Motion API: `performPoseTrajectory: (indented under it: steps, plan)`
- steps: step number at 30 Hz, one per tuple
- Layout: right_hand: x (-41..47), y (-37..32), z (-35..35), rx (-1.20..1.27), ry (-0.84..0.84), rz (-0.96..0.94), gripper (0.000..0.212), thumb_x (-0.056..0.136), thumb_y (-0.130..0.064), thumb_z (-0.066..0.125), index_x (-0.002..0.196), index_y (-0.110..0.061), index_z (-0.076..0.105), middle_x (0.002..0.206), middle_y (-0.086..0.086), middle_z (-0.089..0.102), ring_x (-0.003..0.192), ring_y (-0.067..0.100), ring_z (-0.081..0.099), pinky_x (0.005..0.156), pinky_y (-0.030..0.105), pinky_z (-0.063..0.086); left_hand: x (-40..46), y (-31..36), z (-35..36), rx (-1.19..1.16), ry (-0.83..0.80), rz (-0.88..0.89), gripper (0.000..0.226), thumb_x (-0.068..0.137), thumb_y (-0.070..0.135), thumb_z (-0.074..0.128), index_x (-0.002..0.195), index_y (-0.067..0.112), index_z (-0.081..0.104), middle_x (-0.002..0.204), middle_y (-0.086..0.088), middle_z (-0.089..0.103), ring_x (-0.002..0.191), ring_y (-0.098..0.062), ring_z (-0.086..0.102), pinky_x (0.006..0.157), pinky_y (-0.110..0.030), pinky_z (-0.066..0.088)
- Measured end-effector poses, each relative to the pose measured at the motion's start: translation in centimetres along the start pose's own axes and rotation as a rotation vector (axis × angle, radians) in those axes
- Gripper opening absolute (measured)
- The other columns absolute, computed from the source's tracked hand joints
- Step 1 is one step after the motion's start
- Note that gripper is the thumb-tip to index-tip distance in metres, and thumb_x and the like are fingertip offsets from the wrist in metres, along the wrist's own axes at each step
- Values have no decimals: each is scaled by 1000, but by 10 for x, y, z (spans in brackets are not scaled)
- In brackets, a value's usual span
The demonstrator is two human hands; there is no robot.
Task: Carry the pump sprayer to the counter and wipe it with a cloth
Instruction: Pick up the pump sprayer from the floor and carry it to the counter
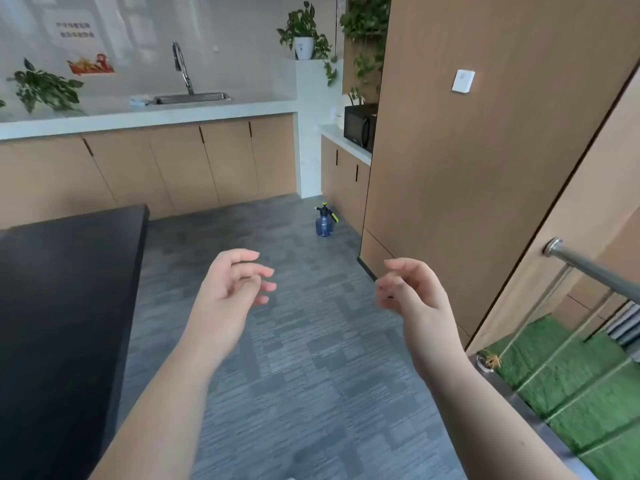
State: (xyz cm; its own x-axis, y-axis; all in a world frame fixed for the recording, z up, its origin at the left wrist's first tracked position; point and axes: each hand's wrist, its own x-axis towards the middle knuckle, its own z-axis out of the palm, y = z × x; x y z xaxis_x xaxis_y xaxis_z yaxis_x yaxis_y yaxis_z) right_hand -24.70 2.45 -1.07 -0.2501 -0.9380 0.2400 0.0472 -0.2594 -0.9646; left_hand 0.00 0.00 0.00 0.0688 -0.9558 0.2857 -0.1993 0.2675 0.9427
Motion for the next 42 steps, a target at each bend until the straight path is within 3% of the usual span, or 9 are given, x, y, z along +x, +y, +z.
performPoseTrajectory:
  steps: [4, 8, 11, 18, 21, 25, 31, 35, 42]
  plan:
    - [64, 19, 33, -35, -7, 4, 23, 90, -10, 48, 100, -21, 65, 78, -7, 67, 74, 9, 63, 71, 25, 55, 69, -28, -7, -13, -2, -17, 32, 100, -3, 45, 115, 23, 55, 102, 7, 72, 89, -14, 73, 73, -28, 60]
    - [143, 40, 72, -33, -4, 16, 30, 95, -1, 43, 100, -21, 64, 76, -5, 66, 76, 12, 62, 71, 25, 54, 159, -53, -15, -43, -25, -12, 33, 99, -5, 44, 116, 21, 54, 101, 6, 72, 88, -15, 73, 75, -31, 60]
    - [200, 58, 99, -9, 21, 18, 32, 93, -5, 43, 95, -28, 66, 77, -5, 67, 75, 12, 63, 68, 23, 54, 225, -71, -14, -57, -43, -13, 34, 99, -8, 43, 116, 20, 53, 100, 4, 73, 86, -16, 73, 73, -30, 60]
    - [323, 101, 129, 8, 31, 54, 25, 85, -16, 46, 96, -26, 67, 79, -4, 68, 74, 14, 62, 69, 28, 53, 354, -114, 0, -53, -75, -20, 35, 98, -9, 43, 117, 19, 53, 101, 5, 72, 86, -17, 73, 72, -30, 61]
    - [377, 124, 133, 4, 33, 28, 27, 89, -9, 45, 96, -25, 66, 79, -4, 68, 73, 14, 62, 68, 24, 53, 410, -137, 13, -50, -76, -32, 34, 98, -9, 43, 117, 17, 54, 100, 1, 72, 85, -18, 73, 73, -32, 60]
    - [463, 164, 132, -25, 18, 27, 31, 96, 3, 42, 99, -19, 64, 78, -3, 66, 74, 16, 62, 73, 33, 53, 496, -171, 46, -41, -72, -52, 32, 98, -11, 42, 118, 12, 53, 101, -6, 71, 82, -16, 73, 72, -32, 59]
    - [632, 204, 140, -24, 52, 87, 24, 87, -11, 46, 95, -21, 66, 79, -1, 68, 74, 16, 63, 73, 35, 53, 655, -203, 102, -34, -54, -91, 33, 97, -12, 43, 115, 14, 54, 103, -9, 70, 80, -18, 73, 76, -39, 59]
    - [726, 226, 165, -28, 50, 120, 25, 85, -13, 45, 97, -21, 66, 78, -4, 69, 75, 17, 64, 71, 29, 54, 742, -230, 115, -57, -37, -86, 39, 96, -11, 43, 107, 24, 57, 95, 0, 74, 78, -18, 74, 69, -28, 59]
    - [860, 293, 223, -104, 4, 190, 37, 95, 7, 40, 93, -22, 64, 76, -3, 67, 73, 16, 62, 69, 28, 54, 894, -313, 118, -101, -43, -186, 46, 91, -17, 42, 100, 26, 56, 93, -6, 70, 69, -13, 73, 63, -28, 59]
